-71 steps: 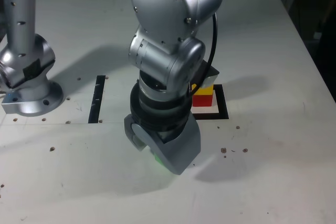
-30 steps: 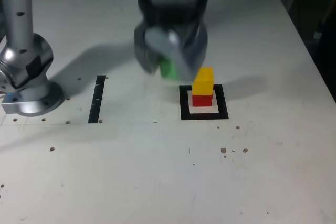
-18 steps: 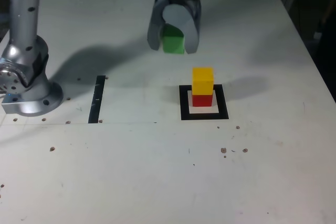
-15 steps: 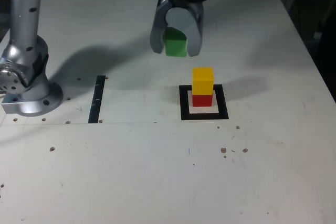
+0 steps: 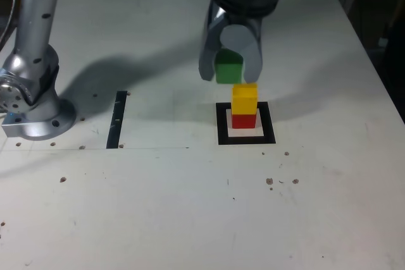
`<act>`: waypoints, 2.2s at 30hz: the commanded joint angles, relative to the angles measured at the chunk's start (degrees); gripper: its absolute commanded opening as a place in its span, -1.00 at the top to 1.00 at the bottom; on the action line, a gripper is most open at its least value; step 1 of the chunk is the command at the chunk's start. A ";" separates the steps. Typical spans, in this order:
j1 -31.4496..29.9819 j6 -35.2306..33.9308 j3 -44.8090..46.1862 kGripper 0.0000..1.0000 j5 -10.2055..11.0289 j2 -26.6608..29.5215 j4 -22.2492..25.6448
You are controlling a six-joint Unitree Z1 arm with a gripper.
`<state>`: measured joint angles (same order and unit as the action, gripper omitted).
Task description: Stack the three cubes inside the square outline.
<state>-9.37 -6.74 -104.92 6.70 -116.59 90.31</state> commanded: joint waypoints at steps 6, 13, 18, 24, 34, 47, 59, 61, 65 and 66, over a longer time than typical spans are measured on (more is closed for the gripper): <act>-0.12 0.51 -1.81 0.68 -0.70 -1.69 0.09; -0.07 1.33 -3.00 0.68 -0.59 -2.70 -0.05; 0.02 1.62 -3.59 0.68 -0.49 -2.93 -0.11; 0.50 2.10 -3.69 0.67 -0.48 -3.34 -0.13; 1.18 2.58 -3.05 0.62 -0.69 -3.98 -0.49; 1.46 2.97 -2.89 0.51 -0.81 -4.27 -1.03; 1.46 3.26 -2.74 0.40 -0.81 -4.35 -1.18; 1.50 3.29 -2.66 0.35 -0.81 -4.38 -1.18; 1.65 3.33 -2.46 0.31 -0.82 -4.51 -1.21; 1.68 3.35 -2.44 0.30 -0.83 -4.59 -1.23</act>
<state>-7.89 -3.51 -107.52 5.91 -120.68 88.95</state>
